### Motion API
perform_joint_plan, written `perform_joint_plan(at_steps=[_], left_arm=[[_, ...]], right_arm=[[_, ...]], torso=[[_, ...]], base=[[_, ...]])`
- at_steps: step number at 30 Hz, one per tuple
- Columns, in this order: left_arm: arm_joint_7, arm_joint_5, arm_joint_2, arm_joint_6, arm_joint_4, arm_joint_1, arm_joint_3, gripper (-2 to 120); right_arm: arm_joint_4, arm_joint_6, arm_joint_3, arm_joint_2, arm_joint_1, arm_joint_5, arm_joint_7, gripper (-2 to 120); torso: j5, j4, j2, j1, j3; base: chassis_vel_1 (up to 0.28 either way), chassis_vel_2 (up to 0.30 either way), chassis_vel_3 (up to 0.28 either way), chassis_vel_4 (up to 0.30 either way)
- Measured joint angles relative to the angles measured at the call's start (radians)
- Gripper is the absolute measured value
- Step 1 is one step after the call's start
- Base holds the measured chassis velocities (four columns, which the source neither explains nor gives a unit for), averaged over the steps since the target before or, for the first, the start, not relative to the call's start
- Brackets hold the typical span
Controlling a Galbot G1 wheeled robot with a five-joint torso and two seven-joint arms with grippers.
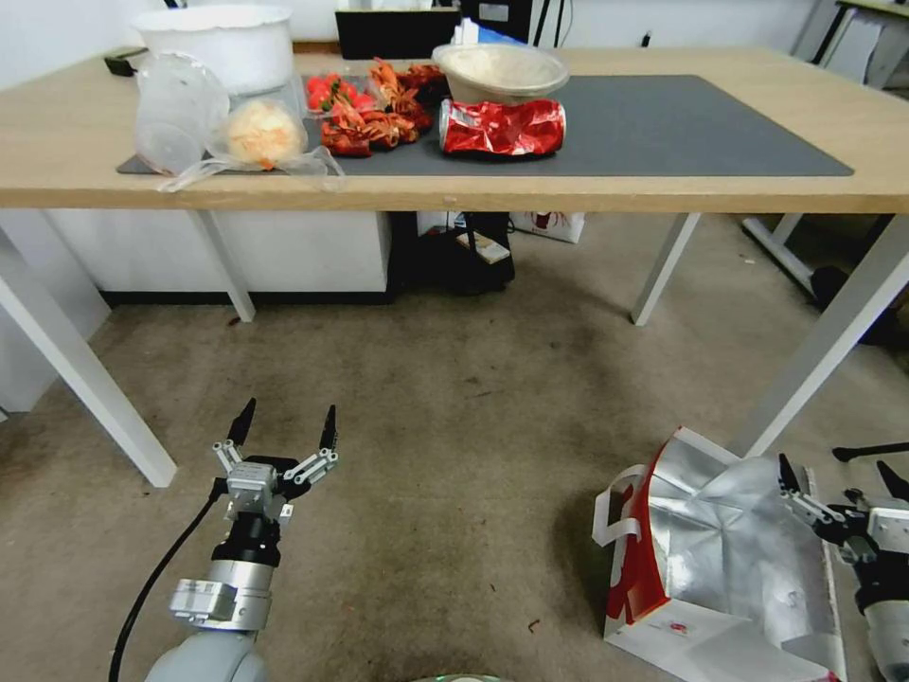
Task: Pick up the food delivery bag from the floor and place it on the table.
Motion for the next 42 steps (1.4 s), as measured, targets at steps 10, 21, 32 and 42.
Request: perform_joint_plan(at_steps=[10, 21, 32, 42], left_arm=[[-0.010, 0.003, 0.001, -0.016, 0.005, -0.002, 0.005, 100], [-0.019, 0.011, -0.009, -0.017, 0.006, 0.002, 0.001, 100], [-0.024, 0.022, -0.013, -0.021, 0.000, 0.003, 0.003, 100], [-0.036, 0.036, -0.019, -0.028, 0.009, 0.003, 0.009, 100]], right_arm=[[-0.097, -0.020, -0.007, -0.043, 0.048, 0.015, 0.002, 100], [-0.170, -0.031, -0.019, -0.063, 0.096, 0.011, -0.006, 100], [-0.239, -0.058, -0.044, -0.084, 0.151, -0.004, -0.013, 100], [-0.267, -0.093, -0.055, -0.085, 0.158, 0.010, -0.023, 69]], torso=[[-0.0001, 0.0000, 0.000, 0.000, 0.000], [-0.0001, -0.0001, 0.001, 0.000, 0.000], [-0.0001, 0.0001, 0.001, 0.000, 0.000], [0.0000, 0.0000, 0.001, 0.000, 0.000]], base=[[0.000, 0.000, 0.000, 0.000], [0.000, 0.000, 0.000, 0.000], [0.000, 0.000, 0.000, 0.000], [0.000, 0.000, 0.000, 0.000]])
